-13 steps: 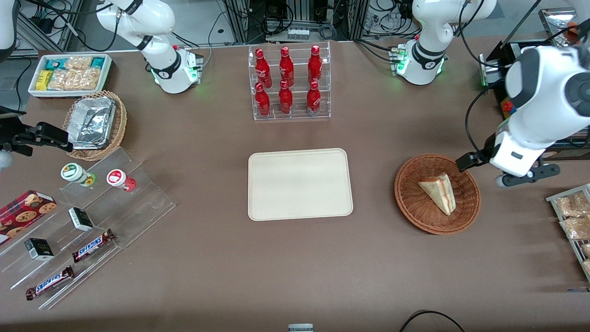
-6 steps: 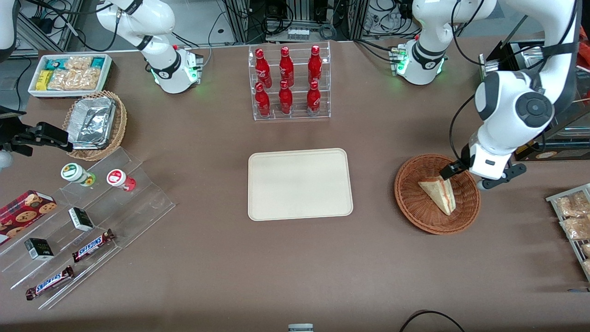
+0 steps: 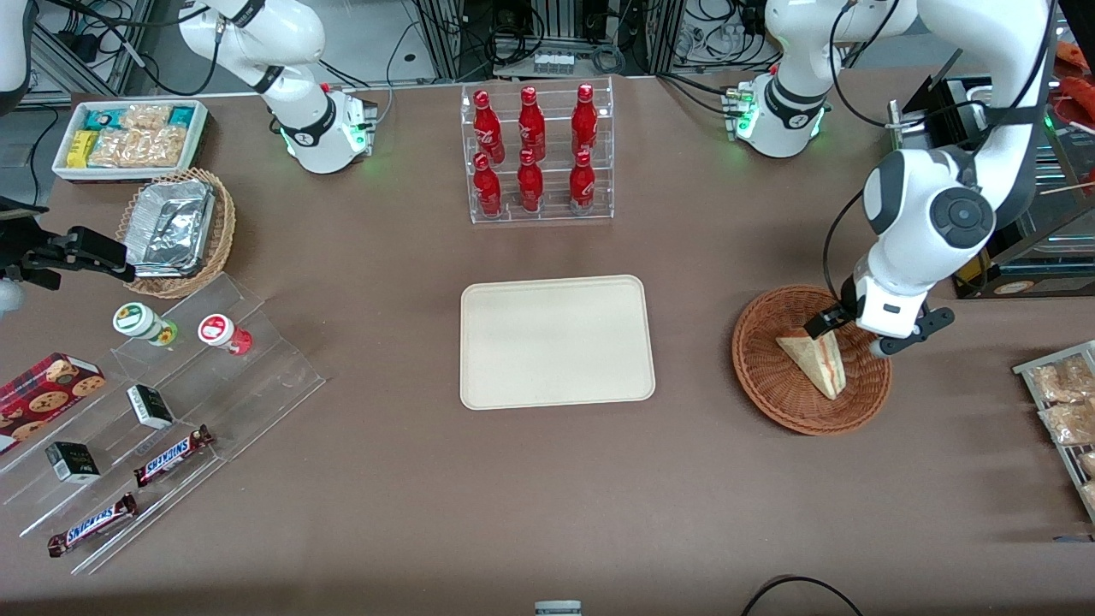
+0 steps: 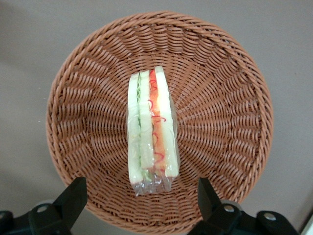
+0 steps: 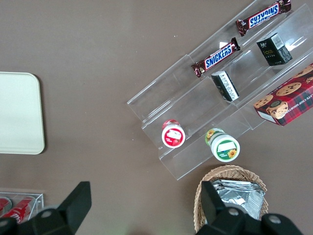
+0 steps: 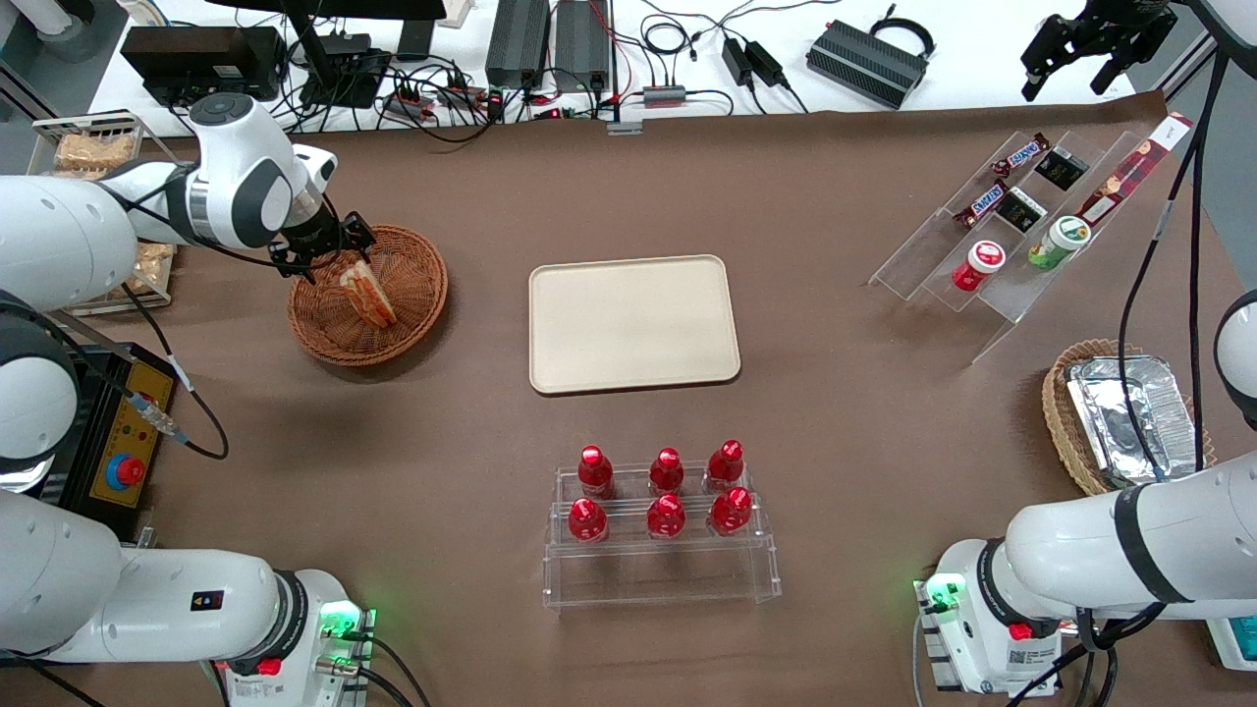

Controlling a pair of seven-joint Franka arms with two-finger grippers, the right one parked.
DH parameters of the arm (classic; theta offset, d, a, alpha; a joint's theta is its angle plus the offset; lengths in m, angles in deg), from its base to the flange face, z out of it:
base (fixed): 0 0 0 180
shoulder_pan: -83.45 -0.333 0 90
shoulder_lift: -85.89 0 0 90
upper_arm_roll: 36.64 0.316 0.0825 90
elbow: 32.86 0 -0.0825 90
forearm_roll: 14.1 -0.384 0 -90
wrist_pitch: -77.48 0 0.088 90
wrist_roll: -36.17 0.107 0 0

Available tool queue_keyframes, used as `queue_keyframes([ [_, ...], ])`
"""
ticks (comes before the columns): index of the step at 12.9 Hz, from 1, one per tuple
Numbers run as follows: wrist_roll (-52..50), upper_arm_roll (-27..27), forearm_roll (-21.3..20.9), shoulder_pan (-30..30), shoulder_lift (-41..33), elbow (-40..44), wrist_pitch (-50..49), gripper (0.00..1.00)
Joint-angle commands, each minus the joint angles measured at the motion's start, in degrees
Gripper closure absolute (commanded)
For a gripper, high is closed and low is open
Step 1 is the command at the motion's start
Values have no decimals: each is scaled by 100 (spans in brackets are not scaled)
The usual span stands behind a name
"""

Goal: Place sandwich from basket to tray
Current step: 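Lower the left gripper and close it on the sandwich's crust edge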

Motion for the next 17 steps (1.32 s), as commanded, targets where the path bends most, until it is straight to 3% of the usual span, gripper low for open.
queue_keyframes([
  [1, -132, -16, -86, -14, 141, -28, 294, 0],
  [7, -132, -7, -86, -23, 563, -10, 804, 0],
  [8, -132, -7, -86, -23, 563, -10, 813, 4],
  [9, -141, -7, -86, -23, 563, -19, 813, 18],
  [10, -141, -7, -86, -23, 563, -19, 813, 44],
  [13, -115, 2, -86, -23, 537, -19, 743, 96],
  [17, -62, 2, -86, -23, 292, 139, 209, 100],
])
